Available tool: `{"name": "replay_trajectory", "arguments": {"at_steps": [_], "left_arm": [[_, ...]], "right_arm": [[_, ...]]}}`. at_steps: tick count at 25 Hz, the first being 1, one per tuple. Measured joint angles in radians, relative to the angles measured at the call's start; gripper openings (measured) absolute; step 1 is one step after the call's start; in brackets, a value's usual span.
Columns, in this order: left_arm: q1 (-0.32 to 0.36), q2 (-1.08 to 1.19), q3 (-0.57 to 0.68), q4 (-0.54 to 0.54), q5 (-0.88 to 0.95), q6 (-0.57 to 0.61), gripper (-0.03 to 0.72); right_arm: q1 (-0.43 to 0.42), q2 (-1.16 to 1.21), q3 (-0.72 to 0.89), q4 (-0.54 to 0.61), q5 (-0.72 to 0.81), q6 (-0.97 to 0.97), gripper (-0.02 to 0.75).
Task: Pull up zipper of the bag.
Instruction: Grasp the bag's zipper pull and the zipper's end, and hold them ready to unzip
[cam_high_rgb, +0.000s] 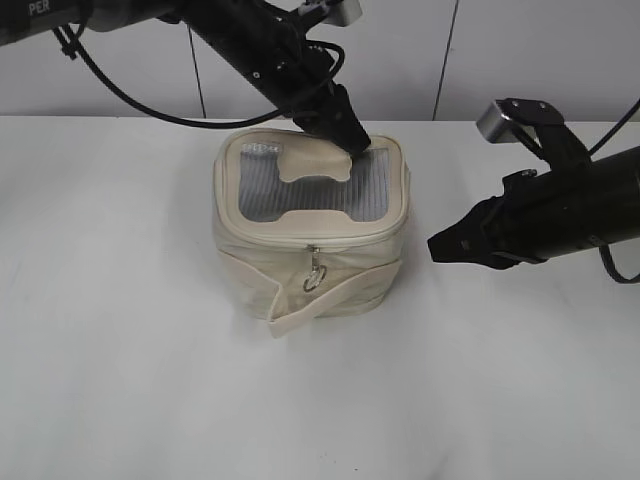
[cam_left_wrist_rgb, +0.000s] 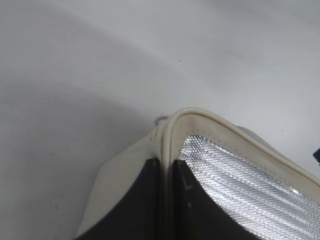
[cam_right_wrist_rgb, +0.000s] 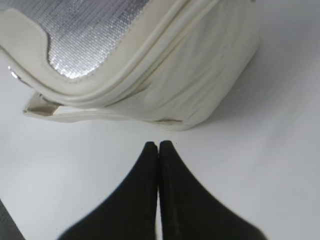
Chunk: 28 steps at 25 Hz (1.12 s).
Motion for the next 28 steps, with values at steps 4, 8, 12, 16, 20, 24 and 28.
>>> {"name": "replay_trajectory", "arguments": {"at_steps": [4, 8, 12, 16, 20, 24, 28], "left_arm": [[0.000, 0.000, 0.000, 0.001, 0.001, -0.010, 0.036], [0.000, 0.000, 0.000, 0.002, 0.001, -0.010, 0.036], [0.000, 0.000, 0.000, 0.002, 0.001, -0.010, 0.036], [0.000, 0.000, 0.000, 0.002, 0.001, -0.010, 0.036], [0.000, 0.000, 0.000, 0.002, 0.001, -0.011, 0.036], [0.000, 0.000, 0.000, 0.002, 0.001, -0.011, 0.036], [0.000, 0.000, 0.000, 0.004, 0.001, -0.011, 0.036]], "right_arm": [[0.002, -0.006, 0.011, 0.015, -0.026, 0.004, 0.008], [0.002, 0.005, 0.000, 0.101, -0.102, -0.073, 0.135], [0.003, 0.061, -0.038, 0.206, -0.108, -0.164, 0.398], [0.003, 0.130, -0.077, 0.241, -0.108, -0.194, 0.442], [0.003, 0.188, -0.125, 0.267, -0.104, -0.199, 0.444], [0.003, 0.237, -0.181, 0.275, -0.100, -0.201, 0.443], [0.003, 0.281, -0.233, 0.273, -0.084, -0.203, 0.406]]}}
